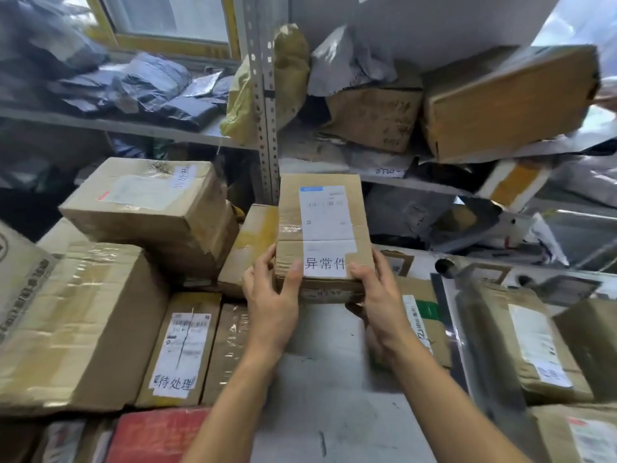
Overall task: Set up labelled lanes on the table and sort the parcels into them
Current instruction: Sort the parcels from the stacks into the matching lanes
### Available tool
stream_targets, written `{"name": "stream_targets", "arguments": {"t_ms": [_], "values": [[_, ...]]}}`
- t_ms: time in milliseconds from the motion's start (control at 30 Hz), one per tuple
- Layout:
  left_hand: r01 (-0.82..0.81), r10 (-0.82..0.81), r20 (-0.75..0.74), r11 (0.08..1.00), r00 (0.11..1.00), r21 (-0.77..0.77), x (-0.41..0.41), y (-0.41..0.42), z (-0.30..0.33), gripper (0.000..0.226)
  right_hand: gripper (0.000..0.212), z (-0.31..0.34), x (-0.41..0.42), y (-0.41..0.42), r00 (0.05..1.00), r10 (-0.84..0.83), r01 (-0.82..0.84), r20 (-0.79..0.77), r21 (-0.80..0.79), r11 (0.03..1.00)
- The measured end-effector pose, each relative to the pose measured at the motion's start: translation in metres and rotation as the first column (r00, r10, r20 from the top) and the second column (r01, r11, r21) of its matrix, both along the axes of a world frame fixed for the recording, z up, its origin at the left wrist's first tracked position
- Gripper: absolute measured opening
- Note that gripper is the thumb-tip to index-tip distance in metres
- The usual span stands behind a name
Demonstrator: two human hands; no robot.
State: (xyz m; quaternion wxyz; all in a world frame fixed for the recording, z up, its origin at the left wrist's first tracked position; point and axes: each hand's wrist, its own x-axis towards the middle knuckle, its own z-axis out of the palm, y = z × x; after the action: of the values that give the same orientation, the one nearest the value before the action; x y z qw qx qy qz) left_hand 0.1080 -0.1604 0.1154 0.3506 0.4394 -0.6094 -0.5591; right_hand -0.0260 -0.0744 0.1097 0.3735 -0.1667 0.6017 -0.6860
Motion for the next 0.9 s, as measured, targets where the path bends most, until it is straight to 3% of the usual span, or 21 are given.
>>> {"name": "stream_targets", "arguments": {"t_ms": [133, 300, 433, 567, 700, 833, 900], "values": [[0.159, -0.14, -0.14, 0.977, 0.98, 0.142, -0.035, 0.038, -0.003, 0.045, 0.076, -0.001, -0.026, 0.061, 0.996, -0.09, 0.09, -0.006, 0.006, 0.996], [0.31, -0.287, -0.129, 0.925, 0.949, 0.221, -0.077, 0.1, -0.017, 0.044, 0.066, -0.009, -0.057, 0.14, 0.985, -0.155, 0.157, -0.075, 0.032, 0.987], [0.371, -0.368, -0.057, 0.904, 0.928, 0.214, -0.108, 0.155, -0.011, 0.074, 0.057, -0.011, -0.086, 0.201, 0.977, -0.198, 0.199, -0.076, 0.009, 0.98], [0.399, -0.4, -0.033, 0.9, 0.916, 0.176, -0.142, 0.215, -0.002, 0.065, 0.044, -0.007, -0.113, 0.263, 0.964, -0.241, 0.242, -0.112, -0.006, 0.97], [0.425, -0.431, -0.007, 0.888, 0.903, 0.177, -0.174, 0.277, 0.006, 0.07, 0.057, -0.005, -0.143, 0.327, 0.963, -0.256, 0.256, -0.088, -0.009, 0.967], [0.475, -0.484, 0.011, 0.863, 0.875, 0.172, -0.202, 0.329, 0.012, 0.082, 0.051, 0.001, -0.168, 0.382, 0.942, -0.325, 0.325, -0.08, -0.013, 0.945], [0.512, -0.519, -0.003, 0.843, 0.855, 0.165, -0.212, 0.351, 0.014, 0.075, 0.05, 0.002, -0.176, 0.407, 0.932, -0.351, 0.352, -0.088, -0.003, 0.936]]}}
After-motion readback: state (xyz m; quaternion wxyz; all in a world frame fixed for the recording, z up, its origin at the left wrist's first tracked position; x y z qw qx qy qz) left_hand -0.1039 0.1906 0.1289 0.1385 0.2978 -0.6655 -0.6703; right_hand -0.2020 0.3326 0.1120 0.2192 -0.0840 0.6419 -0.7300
